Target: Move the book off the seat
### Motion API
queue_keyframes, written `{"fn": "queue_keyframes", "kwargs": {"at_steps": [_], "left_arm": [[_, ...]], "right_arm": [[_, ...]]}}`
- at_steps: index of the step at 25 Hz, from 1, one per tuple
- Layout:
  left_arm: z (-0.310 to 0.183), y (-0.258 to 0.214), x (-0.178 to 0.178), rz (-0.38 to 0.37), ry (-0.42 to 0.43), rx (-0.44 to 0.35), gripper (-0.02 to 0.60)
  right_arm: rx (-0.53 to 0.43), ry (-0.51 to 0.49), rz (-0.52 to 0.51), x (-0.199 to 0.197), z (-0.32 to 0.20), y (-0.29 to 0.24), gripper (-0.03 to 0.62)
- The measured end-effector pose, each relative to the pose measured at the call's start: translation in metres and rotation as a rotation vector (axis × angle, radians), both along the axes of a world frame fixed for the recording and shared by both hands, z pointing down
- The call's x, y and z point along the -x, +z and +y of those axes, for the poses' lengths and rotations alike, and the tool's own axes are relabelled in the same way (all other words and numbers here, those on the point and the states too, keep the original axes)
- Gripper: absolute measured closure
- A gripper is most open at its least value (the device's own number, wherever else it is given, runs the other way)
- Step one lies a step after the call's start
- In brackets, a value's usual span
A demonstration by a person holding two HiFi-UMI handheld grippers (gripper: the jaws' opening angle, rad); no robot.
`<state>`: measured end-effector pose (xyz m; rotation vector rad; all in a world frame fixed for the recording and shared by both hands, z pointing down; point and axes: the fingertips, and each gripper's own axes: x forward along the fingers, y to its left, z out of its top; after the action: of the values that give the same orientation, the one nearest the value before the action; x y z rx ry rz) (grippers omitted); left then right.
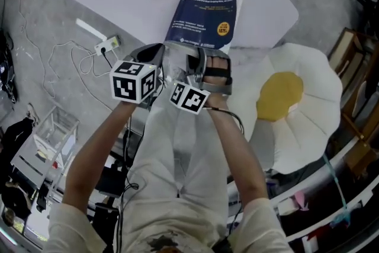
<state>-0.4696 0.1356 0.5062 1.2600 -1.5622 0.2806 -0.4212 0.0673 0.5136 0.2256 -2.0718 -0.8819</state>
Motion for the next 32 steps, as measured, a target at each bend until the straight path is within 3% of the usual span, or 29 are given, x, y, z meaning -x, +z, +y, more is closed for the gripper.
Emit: {"fn": "queue_keyframes", "kwargs": {"at_steps": [7, 9, 11, 14, 32], "left_arm": [[0.004, 0.01, 0.011, -0.028, -0.048, -0.027, 0.571], [-0.003, 0.01, 0.009, -0.034, -0.043, -0.043, 0.57], [-0.01, 0.013, 0.0, -0.01, -0.03, -0.046, 0.569], [-0.016, 0.022, -0.017, 0.035, -0.003, -0.025, 0.569], [-0.029, 0.01, -0.059, 0.017, 0.099, -0.026, 0.569]], "right_arm": [[-0.034, -0.031, 0.032, -0.009, 0.023, 0.039, 0.34], [0.044, -0.029, 0.091, -0.02, 0.037, 0.061, 0.31], [0.154, 0.043, 0.125, -0.038, 0.042, 0.079, 0.316], [0.228, 0.15, 0.158, -0.065, 0.041, 0.093, 0.316], [0.351, 0.288, 0.112, -0.125, 0.022, 0.066, 0.316]]}}
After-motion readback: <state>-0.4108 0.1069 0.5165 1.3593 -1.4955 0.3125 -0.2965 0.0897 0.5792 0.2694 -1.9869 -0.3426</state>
